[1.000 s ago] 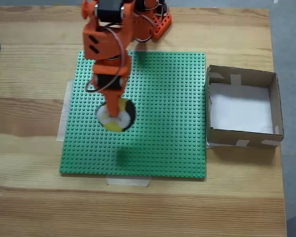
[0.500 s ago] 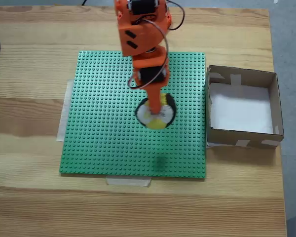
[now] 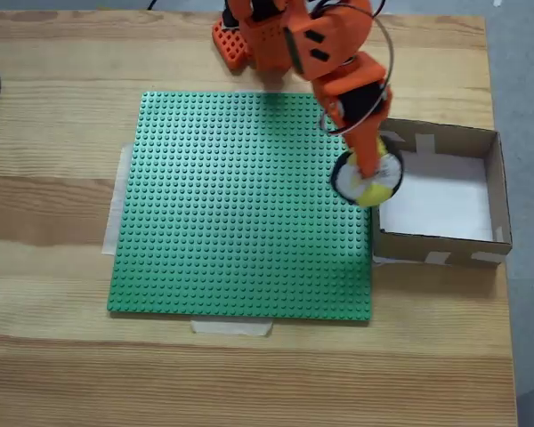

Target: Pick the ball and put it in the box.

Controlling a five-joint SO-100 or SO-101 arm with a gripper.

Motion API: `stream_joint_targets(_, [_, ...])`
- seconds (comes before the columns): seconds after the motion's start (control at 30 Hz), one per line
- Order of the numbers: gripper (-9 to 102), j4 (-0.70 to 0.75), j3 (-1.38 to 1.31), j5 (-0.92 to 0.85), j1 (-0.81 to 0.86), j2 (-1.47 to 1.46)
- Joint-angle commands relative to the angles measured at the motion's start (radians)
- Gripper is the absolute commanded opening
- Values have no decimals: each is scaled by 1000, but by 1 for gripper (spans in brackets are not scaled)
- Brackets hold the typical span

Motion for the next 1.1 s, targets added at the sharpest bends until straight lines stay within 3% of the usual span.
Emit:
stream_joint_targets(0.0, [-1, -3, -106, 8, -55, 37])
stream_joint_targets(1.07, [-1, 107, -422, 77, -242, -367])
